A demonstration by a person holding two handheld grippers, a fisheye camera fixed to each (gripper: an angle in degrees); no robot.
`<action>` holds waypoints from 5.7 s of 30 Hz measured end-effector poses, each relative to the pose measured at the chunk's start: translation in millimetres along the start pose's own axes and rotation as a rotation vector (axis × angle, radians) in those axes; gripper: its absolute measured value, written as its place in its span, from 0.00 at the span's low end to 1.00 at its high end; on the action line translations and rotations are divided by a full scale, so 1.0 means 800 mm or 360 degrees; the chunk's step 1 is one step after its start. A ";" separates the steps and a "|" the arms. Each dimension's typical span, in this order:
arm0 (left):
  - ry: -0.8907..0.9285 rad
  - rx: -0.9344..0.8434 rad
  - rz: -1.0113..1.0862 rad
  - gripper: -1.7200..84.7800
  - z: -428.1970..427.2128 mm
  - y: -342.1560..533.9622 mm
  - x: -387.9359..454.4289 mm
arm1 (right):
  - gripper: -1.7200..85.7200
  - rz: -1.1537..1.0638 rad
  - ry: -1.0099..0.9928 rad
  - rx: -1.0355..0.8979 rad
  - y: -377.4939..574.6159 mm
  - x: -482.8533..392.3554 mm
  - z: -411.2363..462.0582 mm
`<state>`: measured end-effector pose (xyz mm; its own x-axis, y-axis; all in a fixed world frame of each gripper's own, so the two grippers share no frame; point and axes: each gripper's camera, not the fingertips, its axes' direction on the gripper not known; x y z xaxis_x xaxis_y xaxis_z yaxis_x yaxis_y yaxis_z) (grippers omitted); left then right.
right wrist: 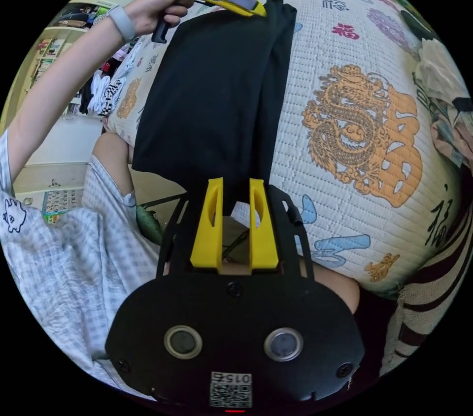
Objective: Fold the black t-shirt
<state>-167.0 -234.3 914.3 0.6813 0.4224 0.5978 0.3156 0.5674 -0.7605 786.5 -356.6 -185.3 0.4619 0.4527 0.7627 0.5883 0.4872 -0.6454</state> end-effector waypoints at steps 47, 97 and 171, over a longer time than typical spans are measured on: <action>0.0112 0.0612 -0.0106 0.08 -0.212 0.249 -0.144 | 0.11 -0.0138 -0.0421 0.0519 -0.078 0.001 -0.166; 0.1085 0.0706 -0.0324 0.14 -0.240 0.362 -0.537 | 0.11 -0.0314 -0.1190 0.0171 -0.398 0.185 -0.246; 0.0923 0.0285 -0.0239 0.01 -0.076 0.585 -0.379 | 0.01 -0.0086 -0.0875 0.0025 -0.185 0.132 0.039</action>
<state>-185.8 -139.8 361.7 0.9017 -0.0949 0.4219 0.3542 0.7218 -0.5946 727.5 -357.6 -10.7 0.0140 0.7481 0.6634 0.5895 0.5298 -0.6098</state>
